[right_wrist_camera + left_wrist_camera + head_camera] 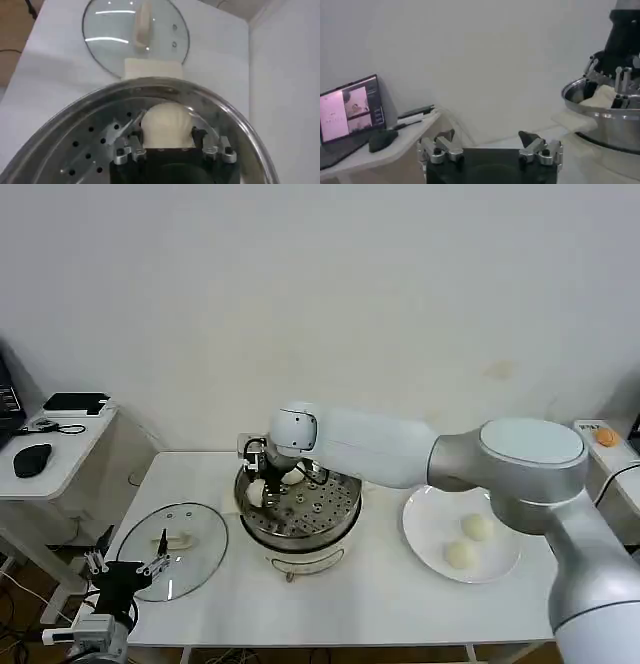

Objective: Take steamed baozi put them in steamer then cover it.

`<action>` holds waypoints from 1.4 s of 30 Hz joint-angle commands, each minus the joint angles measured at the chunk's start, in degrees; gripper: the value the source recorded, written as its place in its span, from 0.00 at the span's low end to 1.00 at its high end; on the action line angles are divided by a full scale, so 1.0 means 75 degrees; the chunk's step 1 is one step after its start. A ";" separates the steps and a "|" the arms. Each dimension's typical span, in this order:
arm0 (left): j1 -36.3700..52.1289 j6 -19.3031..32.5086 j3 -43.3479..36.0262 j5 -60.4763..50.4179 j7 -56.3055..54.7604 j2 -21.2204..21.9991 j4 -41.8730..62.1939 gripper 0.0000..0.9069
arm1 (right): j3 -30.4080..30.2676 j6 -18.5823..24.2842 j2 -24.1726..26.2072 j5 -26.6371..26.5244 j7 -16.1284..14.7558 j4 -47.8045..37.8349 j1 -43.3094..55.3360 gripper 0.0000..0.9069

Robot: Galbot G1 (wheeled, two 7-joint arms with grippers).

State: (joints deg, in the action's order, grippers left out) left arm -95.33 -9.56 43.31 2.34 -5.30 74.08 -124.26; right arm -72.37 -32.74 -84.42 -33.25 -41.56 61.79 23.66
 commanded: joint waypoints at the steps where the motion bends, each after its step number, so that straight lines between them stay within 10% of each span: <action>1: -0.0007 0.0001 0.0000 -0.0002 0.0000 0.0002 -0.0002 1.00 | 0.0001 0.0036 0.0309 0.0030 0.0019 0.0406 0.0250 1.00; 10: 0.0018 -0.0009 -0.0055 -0.0020 0.0002 0.0039 0.0002 1.00 | -0.0111 0.0286 0.2346 0.0154 -0.0151 0.2360 0.1528 1.00; 27: 0.0011 -0.0045 -0.0459 -0.0281 0.0002 0.0146 -0.0024 1.00 | -0.0498 0.2104 0.7885 0.3166 -0.1764 0.4896 0.1628 1.00; 42: -0.0029 -0.0053 -0.0606 -0.0535 -0.0029 0.0151 0.0215 1.00 | 0.3210 0.2627 0.8596 0.4937 -0.1839 0.4257 -0.3590 1.00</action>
State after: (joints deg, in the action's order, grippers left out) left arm -95.55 -9.94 38.98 -1.22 -5.51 75.27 -123.24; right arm -61.43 -15.85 -26.98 -4.70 -53.95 93.47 15.99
